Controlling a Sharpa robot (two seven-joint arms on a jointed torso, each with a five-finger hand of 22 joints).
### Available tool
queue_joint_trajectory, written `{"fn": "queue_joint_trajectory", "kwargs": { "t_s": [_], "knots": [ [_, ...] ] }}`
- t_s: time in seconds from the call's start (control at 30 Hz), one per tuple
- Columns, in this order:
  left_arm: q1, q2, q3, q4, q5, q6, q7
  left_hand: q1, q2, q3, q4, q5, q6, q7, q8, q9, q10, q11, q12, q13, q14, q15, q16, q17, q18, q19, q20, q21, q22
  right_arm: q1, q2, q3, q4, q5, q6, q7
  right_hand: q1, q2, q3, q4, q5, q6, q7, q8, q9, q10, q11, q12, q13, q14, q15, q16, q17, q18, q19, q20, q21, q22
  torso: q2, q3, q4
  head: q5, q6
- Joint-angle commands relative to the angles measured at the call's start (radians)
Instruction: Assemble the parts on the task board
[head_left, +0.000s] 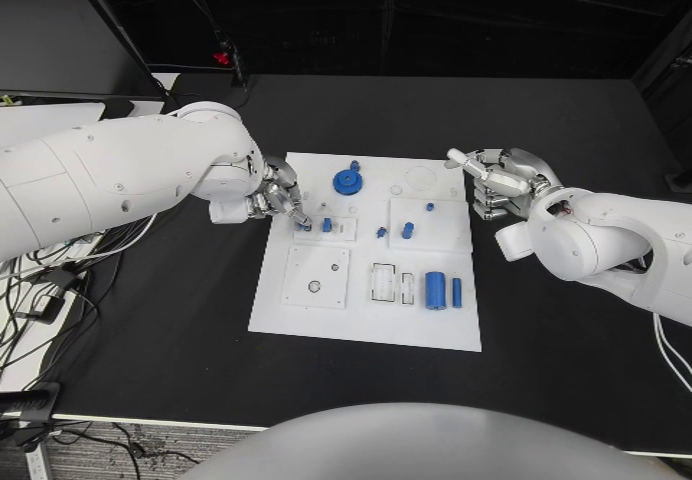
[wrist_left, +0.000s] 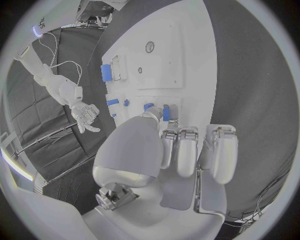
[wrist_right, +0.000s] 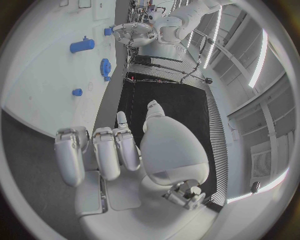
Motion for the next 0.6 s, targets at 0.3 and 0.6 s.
{"fn": "queue_joint_trajectory", "kwargs": {
  "t_s": [0.3, 0.6],
  "knots": [
    [-0.006, 0.004, -0.003, -0.002, 0.001, 0.051, -0.011, 0.038, 0.05, 0.023, -0.014, 0.003, 0.007, -0.008, -0.001, 0.0, 0.108, 0.0, -0.003, 0.261, 0.105, -0.001, 0.001, 0.263, -0.014, 0.104, -0.001, 0.003, 0.263, 0.001, 0.0, 0.0, 0.002, 0.001, 0.005, 0.005, -0.003, 0.009, -0.007, 0.001, 0.005, -0.005, 0.049, 0.004, -0.001, 0.106, 0.005, 0.003, 0.263, 0.106, 0.005, 0.002, 0.263, -0.007, 0.109, 0.004, 0.003, 0.263, 0.0, 0.0, 0.0005, -0.003, -0.004],
    [-0.006, 0.004, -0.003, -0.004, 0.001, 0.051, -0.014, 0.038, 0.05, 0.024, -0.014, 0.003, 0.008, -0.008, -0.001, 0.0, 0.108, 0.0, -0.003, 0.261, 0.105, -0.001, 0.001, 0.263, -0.014, 0.104, -0.001, 0.003, 0.263, 0.001, 0.0, 0.0, 0.002, 0.001, 0.005, 0.004, -0.003, 0.009, -0.007, 0.001, 0.005, -0.005, 0.049, 0.004, -0.001, 0.106, 0.005, 0.003, 0.263, 0.106, 0.005, 0.002, 0.263, -0.007, 0.109, 0.004, 0.003, 0.263, 0.0, -0.0004, -0.0002, -0.002, -0.004]
  ]
}}
